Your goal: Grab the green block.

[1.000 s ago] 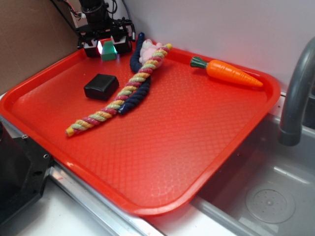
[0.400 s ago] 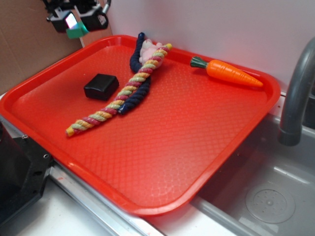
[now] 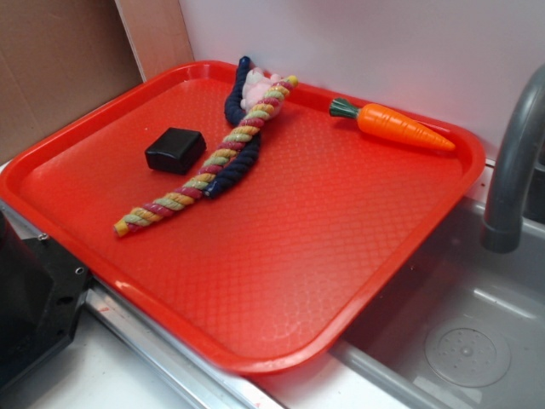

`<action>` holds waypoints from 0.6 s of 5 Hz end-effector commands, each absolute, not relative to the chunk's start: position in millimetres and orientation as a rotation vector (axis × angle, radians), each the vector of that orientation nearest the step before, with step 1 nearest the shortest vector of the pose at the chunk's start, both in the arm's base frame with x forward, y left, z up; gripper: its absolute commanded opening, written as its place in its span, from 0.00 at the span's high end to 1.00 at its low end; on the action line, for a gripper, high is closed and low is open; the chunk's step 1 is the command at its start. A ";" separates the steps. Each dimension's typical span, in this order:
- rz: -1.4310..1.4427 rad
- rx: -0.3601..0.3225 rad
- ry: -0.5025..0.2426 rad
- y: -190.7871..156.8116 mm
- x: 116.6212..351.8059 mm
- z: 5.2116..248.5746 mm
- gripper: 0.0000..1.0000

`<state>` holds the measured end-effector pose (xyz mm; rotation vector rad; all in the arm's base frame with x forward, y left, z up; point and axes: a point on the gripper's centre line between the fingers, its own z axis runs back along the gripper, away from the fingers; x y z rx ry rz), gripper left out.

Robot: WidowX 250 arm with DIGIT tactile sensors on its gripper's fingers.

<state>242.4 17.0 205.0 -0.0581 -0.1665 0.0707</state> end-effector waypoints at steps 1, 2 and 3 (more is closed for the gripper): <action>-0.075 -0.112 -0.135 4.0 212.2 236.6 1.00; -0.087 -0.108 -0.123 3.5 207.4 234.7 1.00; -0.071 -0.099 -0.139 8.7 206.7 234.0 1.00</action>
